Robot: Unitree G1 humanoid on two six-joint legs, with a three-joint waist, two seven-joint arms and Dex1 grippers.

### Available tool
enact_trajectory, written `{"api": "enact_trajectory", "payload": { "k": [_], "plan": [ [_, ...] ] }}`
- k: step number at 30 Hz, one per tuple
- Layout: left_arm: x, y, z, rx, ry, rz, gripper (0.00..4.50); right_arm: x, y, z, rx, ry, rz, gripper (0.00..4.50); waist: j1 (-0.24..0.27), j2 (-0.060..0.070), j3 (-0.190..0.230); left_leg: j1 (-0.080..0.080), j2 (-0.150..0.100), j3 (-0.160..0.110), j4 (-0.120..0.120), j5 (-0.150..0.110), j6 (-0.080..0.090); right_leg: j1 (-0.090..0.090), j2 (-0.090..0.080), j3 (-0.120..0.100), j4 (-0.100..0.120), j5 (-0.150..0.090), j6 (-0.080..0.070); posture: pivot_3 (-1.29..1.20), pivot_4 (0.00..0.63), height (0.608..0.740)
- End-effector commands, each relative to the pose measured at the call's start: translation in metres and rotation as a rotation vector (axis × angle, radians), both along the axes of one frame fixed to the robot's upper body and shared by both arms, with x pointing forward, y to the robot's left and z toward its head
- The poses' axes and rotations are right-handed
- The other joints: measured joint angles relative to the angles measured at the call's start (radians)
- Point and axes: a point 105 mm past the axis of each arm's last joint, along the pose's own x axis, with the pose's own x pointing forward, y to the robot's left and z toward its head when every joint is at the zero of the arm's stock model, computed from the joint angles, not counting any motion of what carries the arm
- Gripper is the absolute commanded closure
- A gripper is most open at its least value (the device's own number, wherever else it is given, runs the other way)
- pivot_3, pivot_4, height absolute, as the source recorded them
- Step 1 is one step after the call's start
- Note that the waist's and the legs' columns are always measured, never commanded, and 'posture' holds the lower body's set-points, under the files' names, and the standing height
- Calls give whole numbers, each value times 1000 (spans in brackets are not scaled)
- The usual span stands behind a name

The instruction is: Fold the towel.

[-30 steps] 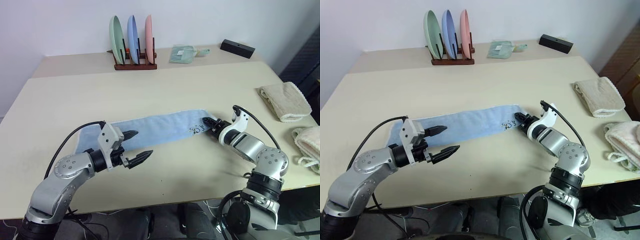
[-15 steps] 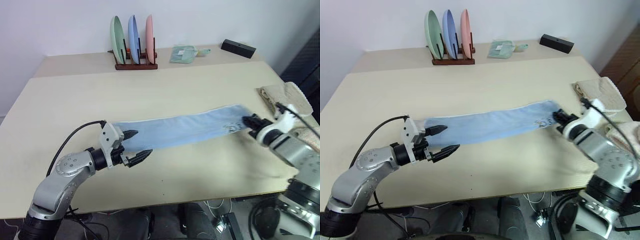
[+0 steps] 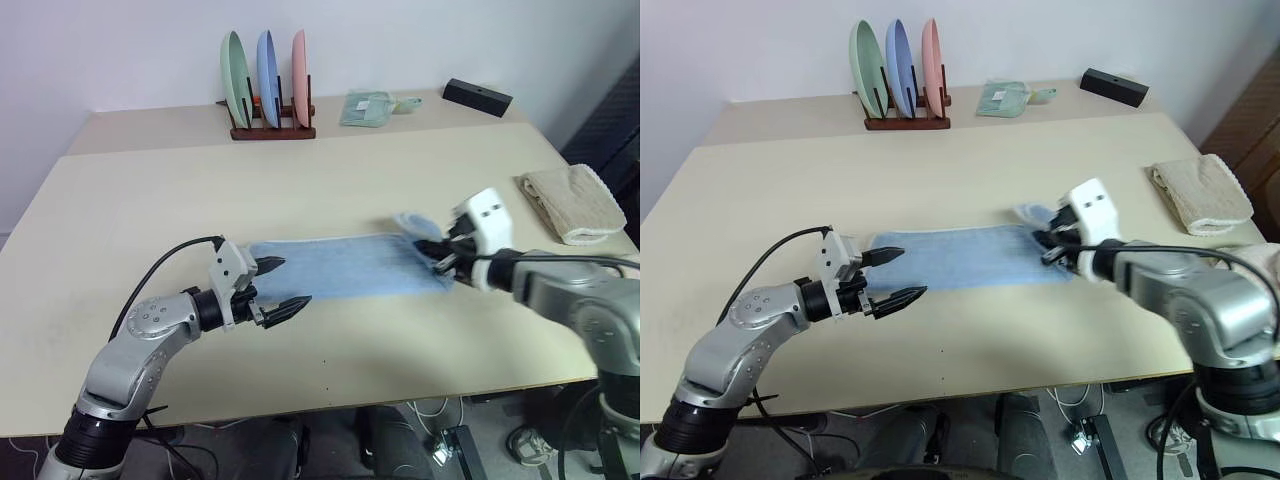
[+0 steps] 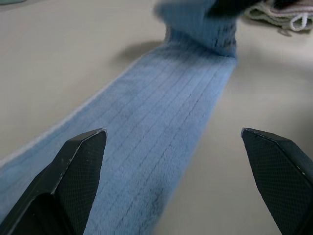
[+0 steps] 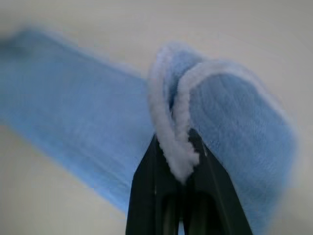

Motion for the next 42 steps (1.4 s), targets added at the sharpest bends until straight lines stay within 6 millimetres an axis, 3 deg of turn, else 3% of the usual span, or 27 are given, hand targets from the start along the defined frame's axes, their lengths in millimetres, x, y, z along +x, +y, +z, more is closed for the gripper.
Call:
{"api": "enact_trajectory", "payload": {
  "k": [1,9,12,17,21,24,28,29,33,36,39,40,42],
  "plan": [
    [-6,-1,11,-14,-55,16,0,1,30,-21,-41,-6,87,4484,0,0,0,-1,0,0,0,0,0,-1,0,0,0,0,0,0,150,735],
    [-12,5,9,-10,-43,59,0,2,38,-26,-49,-9,130,4484,2,0,0,-2,-1,-1,0,0,0,-2,-1,0,-1,0,0,0,150,735],
    [-10,9,8,-9,-39,81,0,-6,40,-17,-19,-25,193,3661,1,0,0,-2,-1,-1,0,0,0,-2,0,0,-1,0,0,0,150,735],
    [-8,22,9,-11,-30,131,0,-23,33,12,4,-145,314,1206,4,0,0,-2,-1,-1,0,0,0,-2,0,-1,-1,0,0,0,150,735],
    [-9,31,7,-10,-17,172,0,-27,18,38,71,-222,341,1206,2,0,0,-1,-1,-1,0,0,1,-1,0,-1,-1,0,0,0,150,735],
    [-11,35,3,-6,-7,192,0,-4,2,42,96,-239,215,2189,-2,-1,0,-1,0,-1,-1,0,0,-1,0,-1,-1,0,0,0,150,735],
    [-14,34,-3,-6,7,212,0,24,-3,27,82,-247,135,4260,1,0,0,-1,0,0,-1,0,0,-1,0,-1,-1,0,0,0,150,735],
    [-14,34,-3,-8,9,214,0,28,-2,24,86,-245,126,4476,1,-1,0,-1,0,0,-1,0,0,-1,0,-1,-1,0,0,0,150,735],
    [-15,33,-2,-25,6,234,0,37,0,-29,-29,-187,147,4476,2,-1,0,-1,-1,0,0,0,0,-1,0,0,-1,0,0,0,150,735],
    [-15,34,-1,-28,3,247,0,36,4,-41,-49,-182,180,4476,1,-1,0,-1,-1,0,0,0,0,-1,0,0,-1,0,0,0,150,735],
    [-21,36,-2,-19,2,267,0,29,2,-67,-90,-135,200,4476,-2,-2,-1,0,-1,0,-1,0,0,-1,0,0,-1,0,0,0,150,735],
    [-23,36,-2,-18,3,272,0,28,2,-65,-92,-145,207,4476,-1,-2,-1,0,0,0,-1,0,0,-1,0,0,-1,0,0,0,150,735],
    [-28,36,-3,-23,11,285,0,34,2,-33,-21,-223,204,4243,0,-2,-1,0,-1,0,-1,0,0,0,0,0,-1,0,0,0,150,735]
  ]
}}
